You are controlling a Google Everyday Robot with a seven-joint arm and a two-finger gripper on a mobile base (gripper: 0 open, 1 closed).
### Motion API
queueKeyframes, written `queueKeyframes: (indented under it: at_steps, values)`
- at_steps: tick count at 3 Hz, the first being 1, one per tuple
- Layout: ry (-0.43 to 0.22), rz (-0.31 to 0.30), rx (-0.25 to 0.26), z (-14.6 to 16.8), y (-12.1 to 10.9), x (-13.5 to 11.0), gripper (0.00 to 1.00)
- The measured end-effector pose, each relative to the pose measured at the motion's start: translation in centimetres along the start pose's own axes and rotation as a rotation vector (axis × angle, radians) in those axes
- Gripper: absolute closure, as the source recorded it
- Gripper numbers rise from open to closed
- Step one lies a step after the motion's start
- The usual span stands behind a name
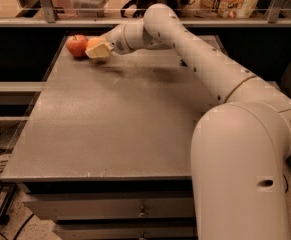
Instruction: Move orange near apple
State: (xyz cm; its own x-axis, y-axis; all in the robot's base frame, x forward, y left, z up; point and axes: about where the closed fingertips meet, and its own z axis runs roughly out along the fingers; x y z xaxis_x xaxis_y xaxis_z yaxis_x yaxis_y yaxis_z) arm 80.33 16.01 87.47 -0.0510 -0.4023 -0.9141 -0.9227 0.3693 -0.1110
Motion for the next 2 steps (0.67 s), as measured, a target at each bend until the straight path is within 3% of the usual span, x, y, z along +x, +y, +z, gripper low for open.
queueKeyframes:
  at_steps: [1, 2]
  values:
    - [0.001, 0.001, -0.004, 0.22, 0.17, 0.11, 0.00]
    - [0.001, 0.001, -0.004, 0.23, 0.17, 0.11, 0.00]
